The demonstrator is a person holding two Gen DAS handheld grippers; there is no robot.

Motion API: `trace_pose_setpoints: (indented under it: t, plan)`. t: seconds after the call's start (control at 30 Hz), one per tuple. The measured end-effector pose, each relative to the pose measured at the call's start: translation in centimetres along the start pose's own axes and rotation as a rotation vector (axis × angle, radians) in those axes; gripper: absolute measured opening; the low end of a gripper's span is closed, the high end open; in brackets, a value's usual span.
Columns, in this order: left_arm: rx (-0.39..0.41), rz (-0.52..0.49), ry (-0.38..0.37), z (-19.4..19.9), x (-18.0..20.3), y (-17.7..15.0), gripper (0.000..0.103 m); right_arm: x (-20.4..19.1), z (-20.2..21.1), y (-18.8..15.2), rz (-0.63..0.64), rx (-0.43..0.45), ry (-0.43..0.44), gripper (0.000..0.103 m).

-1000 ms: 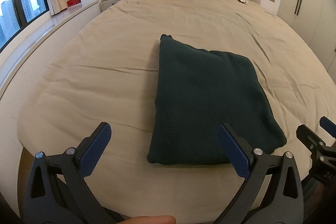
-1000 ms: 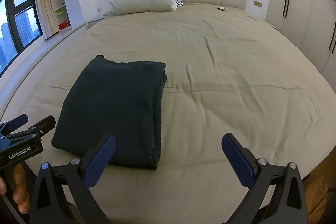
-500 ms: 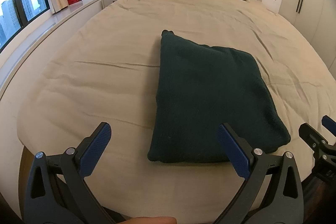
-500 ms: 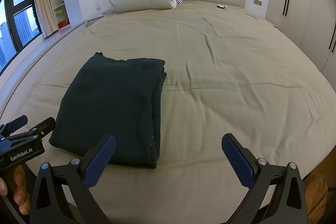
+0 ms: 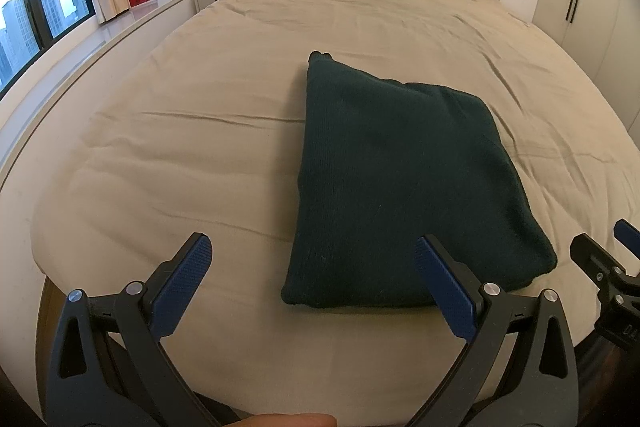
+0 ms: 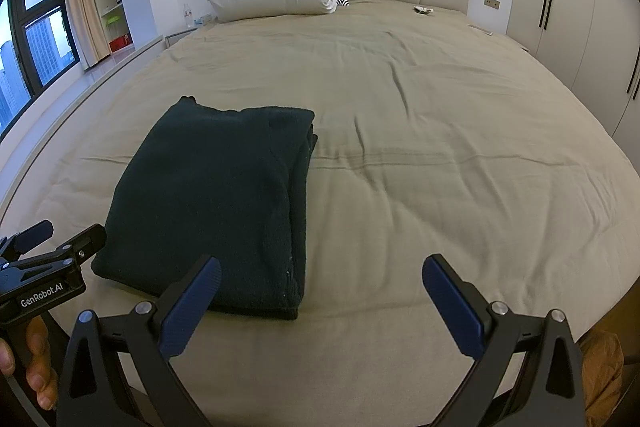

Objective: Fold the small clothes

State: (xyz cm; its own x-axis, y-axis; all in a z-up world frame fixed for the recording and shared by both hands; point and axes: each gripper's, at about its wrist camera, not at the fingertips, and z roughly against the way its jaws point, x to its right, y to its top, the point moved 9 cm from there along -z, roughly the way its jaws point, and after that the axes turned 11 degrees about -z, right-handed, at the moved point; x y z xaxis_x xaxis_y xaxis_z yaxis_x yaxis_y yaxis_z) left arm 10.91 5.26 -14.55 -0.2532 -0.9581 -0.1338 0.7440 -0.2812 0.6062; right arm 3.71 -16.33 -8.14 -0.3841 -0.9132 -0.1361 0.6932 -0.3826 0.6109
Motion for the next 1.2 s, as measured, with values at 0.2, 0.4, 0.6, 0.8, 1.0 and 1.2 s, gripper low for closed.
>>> trace_pose_setpoints:
  t: [0.2,0.4,0.6,0.8,1.0,1.2]
  plan:
    - [-0.001,0.001,0.0,-0.04,0.0,-0.07,0.103,0.02,0.01,0.01,0.001,0.0,-0.001,0.103]
    - [-0.002,0.003,0.001,-0.17,-0.04,-0.15,0.103,0.04,0.02,0.02,0.001,0.0,-0.001,0.103]
    - [-0.003,0.003,-0.001,-0.25,-0.08,-0.17,0.103,0.09,0.06,0.05,0.001,0.001,0.0,0.103]
    - [-0.003,0.003,0.0,-0.25,-0.09,-0.15,0.103,0.1,0.05,0.06,0.001,-0.001,0.001,0.103]
    - [-0.004,0.005,-0.001,-0.28,-0.12,-0.2,0.103,0.12,0.04,0.06,0.001,-0.001,0.001,0.103]
    - [-0.004,0.005,-0.001,-0.29,-0.14,-0.19,0.103,0.11,0.06,0.07,0.002,-0.001,0.0,0.103]
